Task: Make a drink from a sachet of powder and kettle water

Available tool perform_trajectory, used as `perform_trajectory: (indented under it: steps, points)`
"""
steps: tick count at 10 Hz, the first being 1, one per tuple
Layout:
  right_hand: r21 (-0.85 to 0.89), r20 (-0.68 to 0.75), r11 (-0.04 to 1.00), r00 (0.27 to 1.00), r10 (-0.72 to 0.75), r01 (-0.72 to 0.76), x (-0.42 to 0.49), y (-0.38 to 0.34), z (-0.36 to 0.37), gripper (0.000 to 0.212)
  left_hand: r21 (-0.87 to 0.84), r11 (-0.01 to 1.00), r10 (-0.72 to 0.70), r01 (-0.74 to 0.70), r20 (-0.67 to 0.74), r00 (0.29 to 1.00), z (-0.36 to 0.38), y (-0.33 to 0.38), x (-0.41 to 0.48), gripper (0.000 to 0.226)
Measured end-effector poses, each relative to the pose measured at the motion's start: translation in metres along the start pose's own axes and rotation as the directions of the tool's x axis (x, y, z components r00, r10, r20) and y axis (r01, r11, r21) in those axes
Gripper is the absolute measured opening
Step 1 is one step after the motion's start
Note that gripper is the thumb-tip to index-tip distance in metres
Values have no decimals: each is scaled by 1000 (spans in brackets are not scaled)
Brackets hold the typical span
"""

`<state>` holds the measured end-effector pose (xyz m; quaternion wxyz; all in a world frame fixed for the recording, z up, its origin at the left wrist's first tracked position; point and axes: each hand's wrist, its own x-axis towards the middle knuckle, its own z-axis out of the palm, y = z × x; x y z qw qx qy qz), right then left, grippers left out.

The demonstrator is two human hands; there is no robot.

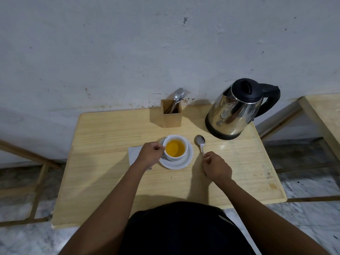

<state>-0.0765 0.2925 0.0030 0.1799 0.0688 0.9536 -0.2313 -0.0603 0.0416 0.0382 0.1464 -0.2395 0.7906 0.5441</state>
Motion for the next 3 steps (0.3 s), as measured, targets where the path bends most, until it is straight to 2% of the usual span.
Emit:
perform_trajectory:
  steps: [2, 3]
  points:
    - [60, -51, 998, 999, -10, 13, -3, -6, -6, 19, 2, 1000, -25, 25, 12, 1000, 0, 4, -1, 15]
    - [132, -120, 986, 989, -83, 99, 0, -19, -15, 20, 76, 997, -12, 13, -7, 1000, -1, 14, 0, 23]
